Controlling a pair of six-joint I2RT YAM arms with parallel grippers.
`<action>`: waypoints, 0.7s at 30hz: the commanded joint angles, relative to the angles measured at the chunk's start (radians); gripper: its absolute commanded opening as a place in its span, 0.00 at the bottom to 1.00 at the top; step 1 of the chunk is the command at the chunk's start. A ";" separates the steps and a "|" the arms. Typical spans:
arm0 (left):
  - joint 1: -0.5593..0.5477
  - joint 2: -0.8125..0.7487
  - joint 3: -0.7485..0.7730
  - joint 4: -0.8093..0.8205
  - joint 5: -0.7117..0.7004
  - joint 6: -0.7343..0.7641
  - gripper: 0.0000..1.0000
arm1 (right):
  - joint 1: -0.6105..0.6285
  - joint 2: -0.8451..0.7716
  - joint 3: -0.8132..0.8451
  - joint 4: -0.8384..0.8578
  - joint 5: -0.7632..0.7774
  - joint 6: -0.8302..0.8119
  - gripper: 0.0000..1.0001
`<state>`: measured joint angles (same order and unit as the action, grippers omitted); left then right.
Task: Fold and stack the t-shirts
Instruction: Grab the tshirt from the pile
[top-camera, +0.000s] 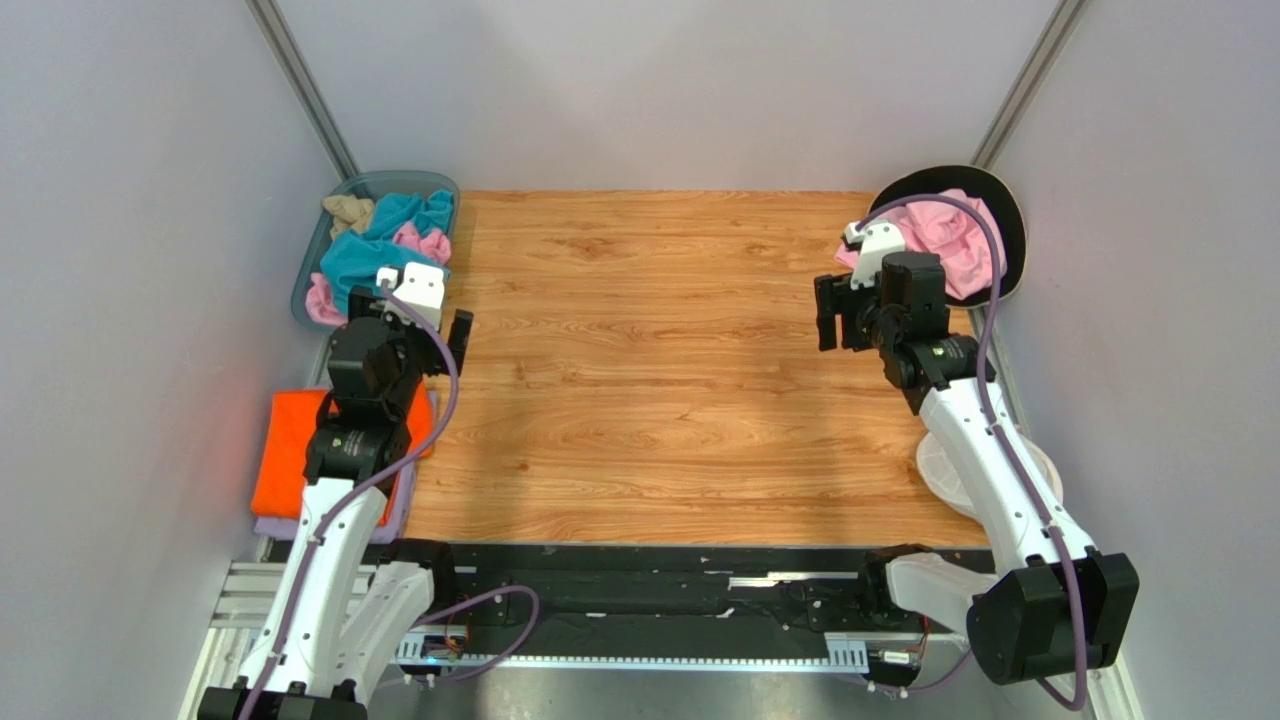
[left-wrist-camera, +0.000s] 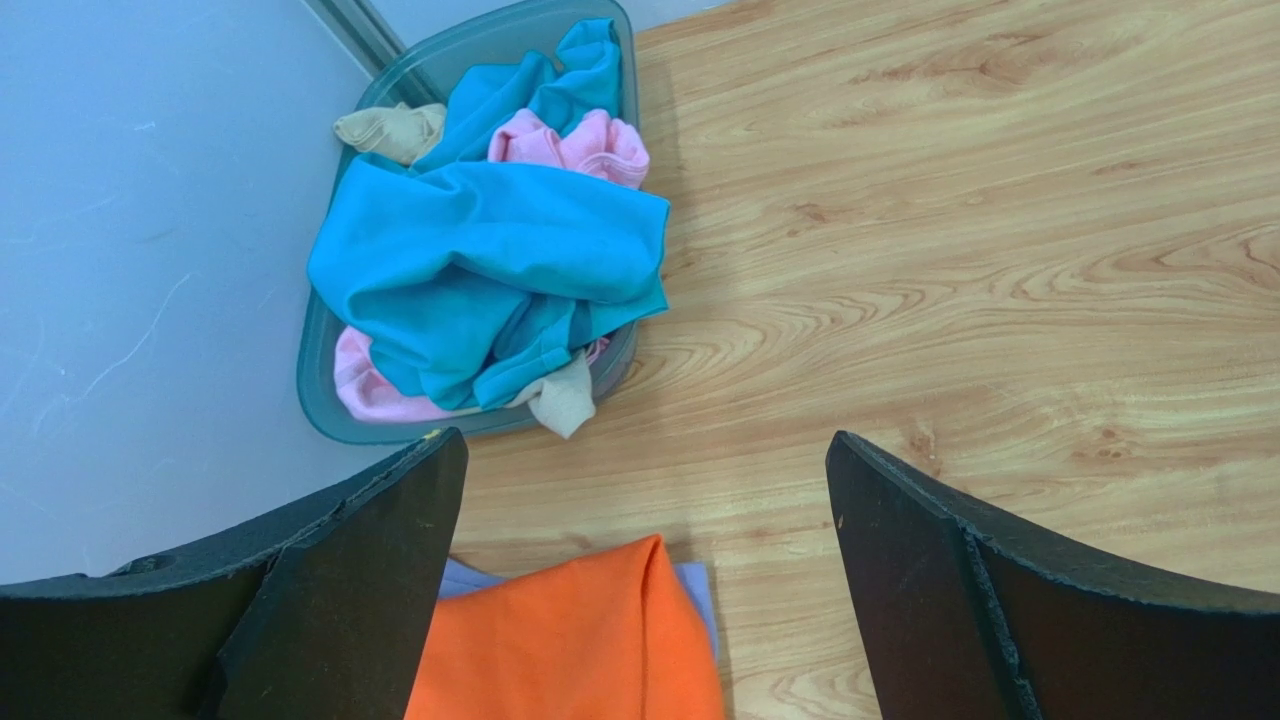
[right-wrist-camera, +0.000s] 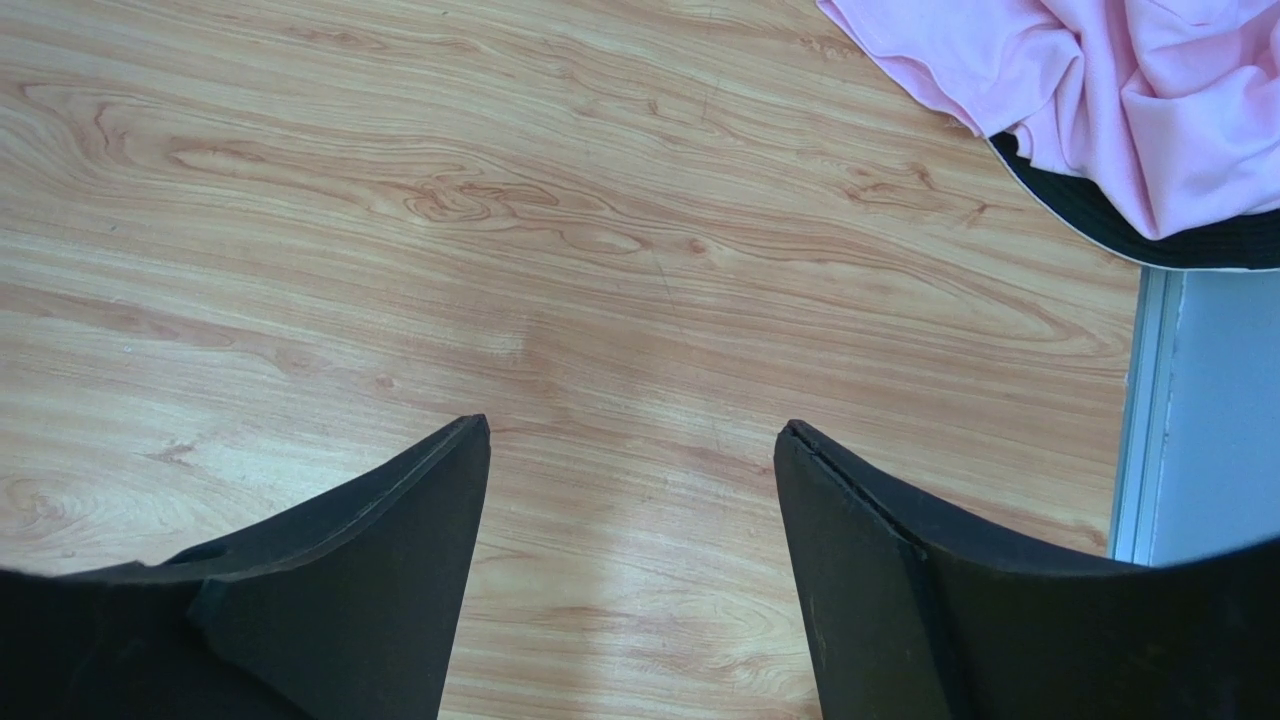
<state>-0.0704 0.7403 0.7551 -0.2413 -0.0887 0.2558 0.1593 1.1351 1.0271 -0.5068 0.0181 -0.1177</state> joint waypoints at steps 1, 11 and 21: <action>0.006 -0.025 -0.003 0.043 0.015 0.031 0.99 | -0.001 -0.026 -0.009 0.034 -0.055 -0.003 0.75; 0.006 0.019 0.041 0.062 -0.138 0.079 0.97 | 0.000 -0.046 -0.032 0.024 -0.122 -0.034 0.76; 0.115 0.287 0.180 0.079 -0.028 0.201 0.98 | 0.000 -0.057 -0.038 0.021 -0.102 -0.046 0.76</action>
<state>-0.0490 0.9165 0.8280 -0.2001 -0.1741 0.4095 0.1593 1.1110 0.9947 -0.5133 -0.0799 -0.1467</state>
